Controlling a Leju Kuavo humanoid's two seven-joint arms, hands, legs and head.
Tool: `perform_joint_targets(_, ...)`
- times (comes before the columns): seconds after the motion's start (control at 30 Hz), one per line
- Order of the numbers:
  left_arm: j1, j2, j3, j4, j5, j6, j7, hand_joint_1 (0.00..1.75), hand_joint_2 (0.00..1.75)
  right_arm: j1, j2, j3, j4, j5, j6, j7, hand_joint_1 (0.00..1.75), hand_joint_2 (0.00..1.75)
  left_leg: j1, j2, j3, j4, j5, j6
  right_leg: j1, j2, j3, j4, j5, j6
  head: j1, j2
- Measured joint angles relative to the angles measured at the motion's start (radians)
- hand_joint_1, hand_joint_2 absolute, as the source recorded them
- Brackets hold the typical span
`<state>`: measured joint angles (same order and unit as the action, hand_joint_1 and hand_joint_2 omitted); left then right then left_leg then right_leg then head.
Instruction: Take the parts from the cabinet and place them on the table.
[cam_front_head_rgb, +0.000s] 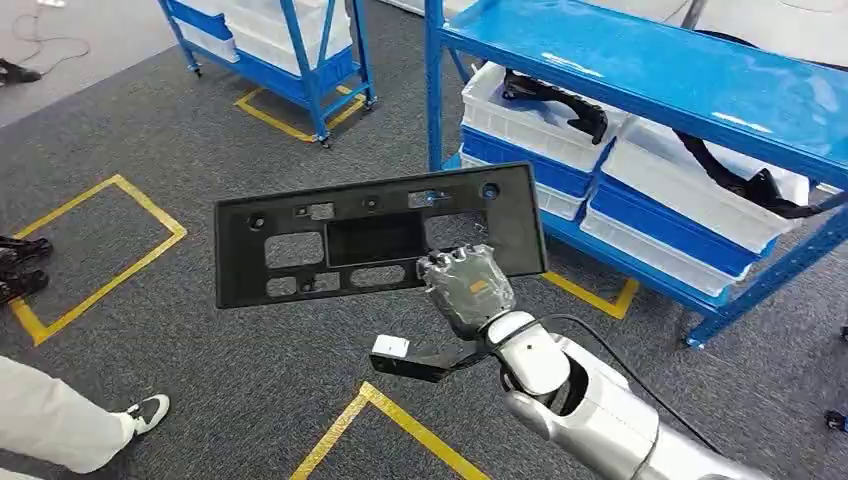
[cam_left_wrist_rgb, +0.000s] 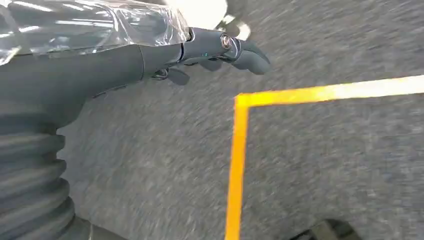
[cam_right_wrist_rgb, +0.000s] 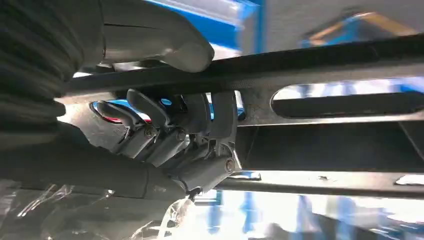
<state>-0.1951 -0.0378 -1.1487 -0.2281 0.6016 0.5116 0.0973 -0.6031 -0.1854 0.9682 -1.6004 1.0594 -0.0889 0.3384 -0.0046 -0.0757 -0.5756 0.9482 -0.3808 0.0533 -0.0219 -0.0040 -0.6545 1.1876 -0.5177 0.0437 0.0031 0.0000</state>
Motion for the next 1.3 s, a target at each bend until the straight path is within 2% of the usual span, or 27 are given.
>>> perform_joint_targets(0.03,0.005,0.0,0.006,0.0,-0.002,-0.002,0.002,0.0,1.75,-0.011,0.013,0.008,0.018,-0.003,0.0,0.0,1.75,1.75,0.004,-0.02,-0.001,0.008,-0.003,-0.005,-0.008,0.025,0.045,-0.1,0.055,0.006,0.0,0.0)
perform_joint_targets(0.07,0.008,0.002,0.009,0.0,-0.006,-0.005,0.007,0.0,1.75,-0.019,0.018,0.015,0.03,-0.004,-0.002,0.002,1.75,1.75,0.006,-0.035,-0.01,0.018,-0.009,-0.013,-0.019,0.085,0.072,-0.16,0.065,0.012,0.0,0.0)
perform_joint_targets(0.1,0.007,0.003,0.01,0.0,-0.01,-0.008,0.01,0.0,1.75,-0.026,0.023,0.022,0.039,-0.008,-0.006,0.006,1.75,1.75,0.002,-0.053,-0.023,0.034,-0.011,-0.021,-0.022,0.11,0.079,-0.184,0.05,0.011,0.0,0.0)
perform_joint_targets(0.2,0.02,0.006,0.011,0.0,-0.025,-0.014,0.02,0.0,1.75,-0.032,0.04,0.032,0.055,-0.015,-0.01,0.015,1.75,1.75,0.016,-0.092,-0.038,0.024,0.002,-0.039,-0.009,0.074,0.073,-0.175,0.051,-0.005,0.0,0.0)
perform_joint_targets(0.23,0.024,0.012,0.011,0.0,-0.029,-0.016,0.022,0.0,1.75,-0.036,0.047,0.035,0.058,-0.015,-0.01,0.018,1.75,1.75,0.018,-0.102,-0.041,0.026,0.0,-0.042,-0.018,0.058,0.074,-0.179,0.054,-0.015,0.0,0.0)
perform_joint_targets(0.27,0.026,0.012,0.011,0.0,-0.034,-0.018,0.022,0.0,1.75,-0.039,0.053,0.038,0.063,-0.015,-0.01,0.02,1.75,1.75,0.01,-0.034,-0.054,0.048,-0.013,-0.049,-0.016,0.047,0.079,-0.18,0.054,-0.02,-0.004,0.0)
perform_joint_targets(0.3,0.021,0.013,0.01,0.0,-0.04,-0.019,0.023,0.0,1.75,-0.04,0.058,0.039,0.065,-0.015,-0.01,0.025,1.75,1.75,0.009,0.018,-0.079,0.101,-0.039,-0.055,-0.015,0.032,0.081,-0.18,0.053,-0.026,-0.01,0.0)
perform_joint_targets(0.37,0.01,0.014,0.011,0.0,-0.045,-0.021,0.029,0.0,1.75,-0.041,0.058,0.043,0.071,-0.016,-0.009,0.025,1.75,1.75,0.014,0.058,-0.167,0.273,-0.106,-0.065,-0.009,0.001,0.083,-0.18,0.049,-0.03,-0.01,0.0)
perform_joint_targets(0.4,0.009,0.014,0.011,0.0,-0.047,-0.021,0.032,0.0,1.75,-0.041,0.058,0.046,0.075,-0.016,-0.009,0.026,1.75,1.75,0.017,0.062,-0.201,0.338,-0.124,-0.067,-0.009,-0.013,0.083,-0.18,0.047,-0.031,-0.011,0.0)
perform_joint_targets(0.43,0.009,0.014,0.011,0.0,-0.047,-0.021,0.035,0.0,1.75,-0.04,0.06,0.048,0.079,-0.016,-0.009,0.027,1.75,1.75,0.018,0.064,-0.216,0.361,-0.121,-0.067,-0.008,-0.025,0.084,-0.18,0.046,-0.031,-0.011,0.0)
perform_joint_targets(0.47,0.01,0.014,0.01,0.0,-0.047,-0.022,0.037,0.0,1.75,-0.04,0.062,0.05,0.081,-0.016,-0.009,0.027,1.75,1.75,0.017,0.065,-0.203,0.329,-0.098,-0.066,-0.008,-0.037,0.087,-0.18,0.043,-0.03,-0.011,0.0)
perform_joint_targets(0.53,0.01,0.017,0.011,0.0,-0.048,-0.022,0.038,0.0,1.75,-0.041,0.068,0.051,0.084,-0.016,-0.009,0.028,1.75,1.75,0.013,0.079,-0.115,0.161,-0.018,-0.054,-0.006,-0.057,0.094,-0.18,0.037,-0.027,-0.011,0.0)
perform_joint_targets(0.57,0.009,0.018,0.011,0.0,-0.05,-0.022,0.039,0.0,1.75,-0.041,0.072,0.051,0.084,-0.016,-0.009,0.028,1.75,1.75,0.007,0.111,-0.062,0.062,0.018,-0.043,-0.005,-0.067,0.1,-0.181,0.034,-0.025,-0.011,0.0)
perform_joint_targets(0.6,0.006,0.019,0.011,0.0,-0.051,-0.023,0.039,0.0,1.75,-0.043,0.074,0.051,0.084,-0.016,-0.008,0.029,1.75,1.75,-0.009,0.141,-0.047,0.03,0.004,-0.038,0.001,-0.075,0.102,-0.181,0.03,-0.018,-0.011,0.0)
perform_joint_targets(0.73,0.013,0.019,0.01,0.0,-0.056,-0.027,0.048,0.0,1.75,-0.046,0.082,0.054,0.089,-0.016,-0.005,0.031,1.75,1.75,-0.014,0.1,-0.045,0.018,0.01,-0.02,0.006,-0.109,0.118,-0.196,0.023,0.0,-0.011,0.0)
perform_joint_targets(0.77,0.019,0.019,0.01,0.0,-0.058,-0.028,0.052,0.0,1.75,-0.047,0.083,0.054,0.09,-0.016,-0.005,0.031,1.75,1.75,0.001,0.088,-0.032,0.007,0.016,-0.014,-0.001,-0.081,0.118,-0.186,0.011,0.003,-0.009,0.0)
perform_joint_targets(0.8,0.017,0.019,0.01,0.0,-0.058,-0.029,0.054,0.0,1.75,-0.047,0.085,0.055,0.093,-0.016,-0.005,0.031,1.75,1.75,-0.001,0.08,-0.028,0.003,0.017,-0.008,0.002,-0.039,0.103,-0.147,-0.013,0.001,-0.01,0.0)
perform_joint_targets(0.83,0.015,0.02,0.01,0.0,-0.058,-0.029,0.055,0.0,1.75,-0.049,0.085,0.055,0.094,-0.015,-0.005,0.031,1.75,1.75,-0.001,0.073,-0.026,0.003,0.016,-0.003,0.001,-0.016,0.068,-0.076,-0.048,-0.002,-0.008,0.0)
perform_joint_targets(0.9,0.011,0.02,0.01,0.0,-0.058,-0.03,0.055,0.0,1.75,-0.047,0.081,0.061,0.102,-0.016,-0.005,0.031,1.75,1.75,-0.002,0.046,-0.025,0.003,0.013,0.001,0.004,0.003,-0.024,0.088,-0.107,0.0,-0.009,0.0)
perform_joint_targets(0.93,0.013,0.02,0.01,0.0,-0.059,-0.032,0.056,0.0,1.75,-0.046,0.081,0.064,0.105,-0.016,-0.005,0.031,1.75,1.75,-0.002,0.031,-0.024,0.004,0.013,0.001,0.004,0.004,-0.054,0.125,-0.106,0.001,-0.009,0.0)
perform_joint_targets(0.97,0.015,0.02,0.01,0.0,-0.061,-0.035,0.058,0.0,1.75,-0.046,0.081,0.066,0.108,-0.016,-0.005,0.032,1.75,1.75,-0.001,0.018,-0.022,0.004,0.012,0.001,0.003,0.004,-0.056,0.109,-0.078,0.002,-0.009,0.0)
perform_joint_targets(1.03,0.015,0.02,0.01,0.0,-0.066,-0.04,0.064,0.0,1.75,-0.047,0.081,0.068,0.111,-0.016,-0.002,0.032,1.75,1.75,0.005,-0.013,-0.018,0.009,0.008,-0.004,0.0,0.011,-0.004,-0.033,0.021,0.005,-0.009,0.0)
perform_joint_targets(1.07,0.014,0.02,0.01,0.0,-0.07,-0.042,0.072,0.0,1.75,-0.049,0.081,0.068,0.113,-0.016,0.0,0.033,1.75,1.75,0.007,-0.027,-0.019,0.015,0.003,-0.011,-0.007,0.04,0.035,-0.129,0.072,0.008,-0.009,0.0)
perform_joint_targets(1.1,0.013,0.02,0.01,0.0,-0.072,-0.043,0.075,0.0,1.75,-0.051,0.081,0.069,0.117,-0.016,0.002,0.034,1.75,1.75,0.005,-0.04,-0.027,0.025,-0.002,-0.019,-0.017,0.106,0.055,-0.172,0.07,0.01,-0.007,0.0)
perform_joint_targets(1.23,0.018,0.021,0.01,0.0,-0.072,-0.045,0.075,0.0,1.75,-0.059,0.087,0.071,0.122,-0.024,0.003,0.031,1.75,1.75,0.015,-0.079,-0.043,0.024,0.002,-0.04,-0.006,0.06,0.053,-0.18,0.073,-0.015,-0.008,0.0)
perform_joint_targets(1.27,0.021,0.024,0.01,0.0,-0.072,-0.045,0.074,0.0,1.75,-0.063,0.092,0.071,0.122,-0.024,0.004,0.029,1.75,1.75,0.016,-0.057,-0.048,0.033,-0.005,-0.043,-0.012,0.047,0.057,-0.182,0.073,-0.019,-0.007,0.0)
perform_joint_targets(1.3,0.02,0.022,0.01,-0.001,-0.072,-0.045,0.07,0.0,1.75,-0.065,0.094,0.071,0.123,-0.024,0.005,0.029,1.75,1.75,0.007,0.004,-0.063,0.07,-0.023,-0.052,-0.012,0.036,0.061,-0.182,0.07,-0.027,-0.016,0.0)
